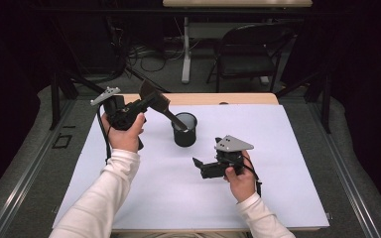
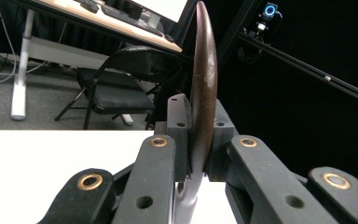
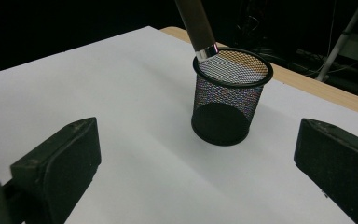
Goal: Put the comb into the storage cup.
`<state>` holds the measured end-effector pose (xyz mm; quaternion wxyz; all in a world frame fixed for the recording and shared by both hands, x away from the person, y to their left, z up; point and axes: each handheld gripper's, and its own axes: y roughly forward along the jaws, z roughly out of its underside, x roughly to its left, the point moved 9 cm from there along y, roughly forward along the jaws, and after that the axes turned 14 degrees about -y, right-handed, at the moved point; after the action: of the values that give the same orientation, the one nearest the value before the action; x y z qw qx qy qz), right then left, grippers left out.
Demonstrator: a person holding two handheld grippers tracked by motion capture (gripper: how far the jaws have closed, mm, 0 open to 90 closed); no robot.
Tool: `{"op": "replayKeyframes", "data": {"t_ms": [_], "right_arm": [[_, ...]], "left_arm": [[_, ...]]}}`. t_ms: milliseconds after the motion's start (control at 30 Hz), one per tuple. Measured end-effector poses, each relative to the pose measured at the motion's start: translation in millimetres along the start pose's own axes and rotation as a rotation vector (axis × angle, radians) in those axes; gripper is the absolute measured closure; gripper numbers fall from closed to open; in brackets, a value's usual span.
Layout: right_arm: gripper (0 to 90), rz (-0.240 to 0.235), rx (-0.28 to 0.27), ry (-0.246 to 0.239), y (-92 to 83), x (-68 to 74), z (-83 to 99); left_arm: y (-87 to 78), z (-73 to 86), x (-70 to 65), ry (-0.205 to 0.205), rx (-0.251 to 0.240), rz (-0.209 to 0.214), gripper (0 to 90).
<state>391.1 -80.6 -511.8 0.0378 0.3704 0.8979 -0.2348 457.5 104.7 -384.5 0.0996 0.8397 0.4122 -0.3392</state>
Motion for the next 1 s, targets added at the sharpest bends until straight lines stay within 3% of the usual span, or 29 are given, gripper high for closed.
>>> {"op": "replayKeyframes", "data": {"t_ms": [367, 1000], "right_arm": [[0.0, 0.004, 0.006, -0.003, -0.7, -0.5, 0.3], [0.0, 0.002, 0.004, 0.0, -1.3, -1.1, 0.5]], "left_arm": [[7.0, -7.5, 2.5, 0.027, -0.017, -0.035, 84.0], [33.7, -3.9, 13.7, 0.023, -0.008, -0.106, 84.1]]}}
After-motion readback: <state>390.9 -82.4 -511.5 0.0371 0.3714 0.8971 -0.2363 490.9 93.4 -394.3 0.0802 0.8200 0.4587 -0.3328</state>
